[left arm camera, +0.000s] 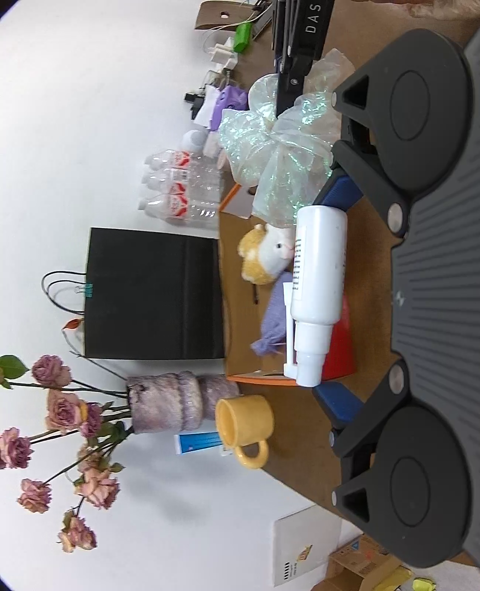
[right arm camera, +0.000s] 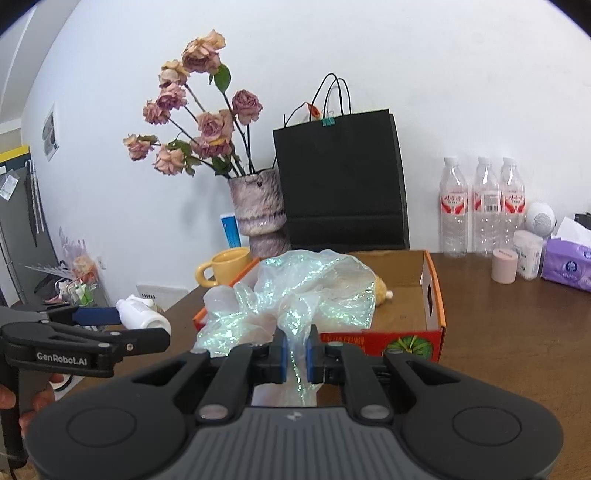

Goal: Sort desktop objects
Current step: 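Lift the plastic bag and spray bottle and carry both over the cardboard box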

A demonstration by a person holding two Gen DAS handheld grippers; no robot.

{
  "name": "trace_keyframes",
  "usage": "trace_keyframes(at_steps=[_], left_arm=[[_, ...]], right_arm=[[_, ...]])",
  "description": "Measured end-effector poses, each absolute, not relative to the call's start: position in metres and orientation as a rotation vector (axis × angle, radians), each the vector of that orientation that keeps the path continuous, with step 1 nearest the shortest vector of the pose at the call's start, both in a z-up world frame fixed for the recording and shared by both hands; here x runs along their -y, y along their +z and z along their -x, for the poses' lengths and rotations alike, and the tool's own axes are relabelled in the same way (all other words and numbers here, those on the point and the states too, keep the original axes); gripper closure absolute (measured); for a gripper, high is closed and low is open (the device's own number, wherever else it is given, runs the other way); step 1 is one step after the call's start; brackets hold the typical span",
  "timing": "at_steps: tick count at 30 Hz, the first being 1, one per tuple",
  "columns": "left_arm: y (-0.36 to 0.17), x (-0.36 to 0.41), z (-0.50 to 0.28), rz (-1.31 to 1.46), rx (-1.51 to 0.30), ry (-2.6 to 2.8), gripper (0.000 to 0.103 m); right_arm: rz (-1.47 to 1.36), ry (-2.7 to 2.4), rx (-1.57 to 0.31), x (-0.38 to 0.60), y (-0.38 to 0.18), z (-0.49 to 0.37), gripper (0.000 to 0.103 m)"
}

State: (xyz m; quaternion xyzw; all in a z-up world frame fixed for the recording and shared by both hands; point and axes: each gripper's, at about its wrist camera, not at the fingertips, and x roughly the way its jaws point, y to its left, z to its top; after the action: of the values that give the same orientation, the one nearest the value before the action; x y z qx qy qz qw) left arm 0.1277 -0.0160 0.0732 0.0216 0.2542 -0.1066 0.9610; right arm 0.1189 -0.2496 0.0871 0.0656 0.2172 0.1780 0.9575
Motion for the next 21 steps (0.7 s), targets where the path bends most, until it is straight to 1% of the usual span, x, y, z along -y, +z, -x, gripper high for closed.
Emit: trace_keyframes(at_steps=[7, 21], left_arm=[[0.081, 0.019, -0.142, -0.038, -0.487, -0.207, 0.005], [0.086, 0.028, -0.197, 0.027, -0.464, -0.185, 0.005]], right_arm=[[-0.142, 0.332, -0.42, 0.255, 0.096, -0.141, 0.094], [-0.176, 0.257, -0.377, 0.265, 0.103, -0.203, 0.094]])
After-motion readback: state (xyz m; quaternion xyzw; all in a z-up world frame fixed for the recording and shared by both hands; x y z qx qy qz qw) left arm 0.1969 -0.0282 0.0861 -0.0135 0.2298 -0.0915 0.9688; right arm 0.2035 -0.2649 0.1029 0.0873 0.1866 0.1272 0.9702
